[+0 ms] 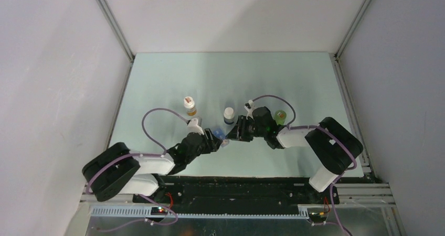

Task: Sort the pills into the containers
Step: Adjust the pill container at the center of the board, then reset both arms

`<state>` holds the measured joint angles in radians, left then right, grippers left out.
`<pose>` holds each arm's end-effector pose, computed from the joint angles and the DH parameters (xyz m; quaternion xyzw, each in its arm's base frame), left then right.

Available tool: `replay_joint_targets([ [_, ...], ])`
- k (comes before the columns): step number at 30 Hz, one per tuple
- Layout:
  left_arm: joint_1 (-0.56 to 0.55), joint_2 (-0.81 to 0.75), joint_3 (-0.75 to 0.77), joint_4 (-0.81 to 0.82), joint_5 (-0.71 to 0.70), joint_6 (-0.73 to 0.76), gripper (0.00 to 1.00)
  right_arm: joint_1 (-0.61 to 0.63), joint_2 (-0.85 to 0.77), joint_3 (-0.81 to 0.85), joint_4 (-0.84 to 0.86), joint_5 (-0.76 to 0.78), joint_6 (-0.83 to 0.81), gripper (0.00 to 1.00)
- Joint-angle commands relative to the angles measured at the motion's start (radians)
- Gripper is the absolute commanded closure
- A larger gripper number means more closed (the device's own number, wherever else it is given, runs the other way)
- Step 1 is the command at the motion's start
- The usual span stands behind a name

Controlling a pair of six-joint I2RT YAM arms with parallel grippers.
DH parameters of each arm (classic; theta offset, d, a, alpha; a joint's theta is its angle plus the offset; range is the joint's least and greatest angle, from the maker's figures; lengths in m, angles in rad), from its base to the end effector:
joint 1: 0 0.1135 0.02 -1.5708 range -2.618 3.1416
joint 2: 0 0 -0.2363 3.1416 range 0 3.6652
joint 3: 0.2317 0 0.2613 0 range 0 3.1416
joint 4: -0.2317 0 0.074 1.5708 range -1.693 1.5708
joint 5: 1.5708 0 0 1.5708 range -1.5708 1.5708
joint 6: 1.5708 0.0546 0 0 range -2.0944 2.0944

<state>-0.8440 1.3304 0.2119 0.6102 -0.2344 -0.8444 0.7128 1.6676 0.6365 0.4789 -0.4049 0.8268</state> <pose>0.1689 -0.1708 0.0786 -0.0594 0.8562 -0.3091 0.4096 0.2361 0.2326 0.0962 -0.0491 0.8595 0.4585 0.2208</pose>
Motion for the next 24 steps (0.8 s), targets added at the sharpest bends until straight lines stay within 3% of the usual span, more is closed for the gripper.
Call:
replay_joint_targets([
  [1, 0.003, -0.105, 0.013, -0.119, -0.059, 0.048, 0.37, -0.006, -0.078, 0.032, -0.108, 0.083, -0.045, 0.52],
  [4, 0.003, -0.209, 0.011, -0.21, -0.097, 0.069, 0.28, -0.005, -0.149, 0.031, -0.184, 0.147, -0.075, 0.48],
  [9, 0.002, -0.43, 0.023, -0.414, -0.166, 0.116, 0.02, -0.002, -0.33, 0.03, -0.382, 0.353, -0.135, 0.43],
  [15, 0.002, -0.697, 0.096, -0.742, -0.269, 0.147, 0.0, 0.003, -0.625, 0.025, -0.632, 0.643, -0.192, 0.3],
  [20, 0.001, -0.86, 0.233, -0.982, -0.394, 0.161, 0.01, 0.003, -0.903, 0.038, -0.824, 0.876, -0.23, 0.03],
  [24, -0.001, -0.944, 0.358, -1.185, -0.509, 0.167, 0.01, 0.005, -1.129, 0.118, -0.989, 1.016, -0.273, 0.01],
])
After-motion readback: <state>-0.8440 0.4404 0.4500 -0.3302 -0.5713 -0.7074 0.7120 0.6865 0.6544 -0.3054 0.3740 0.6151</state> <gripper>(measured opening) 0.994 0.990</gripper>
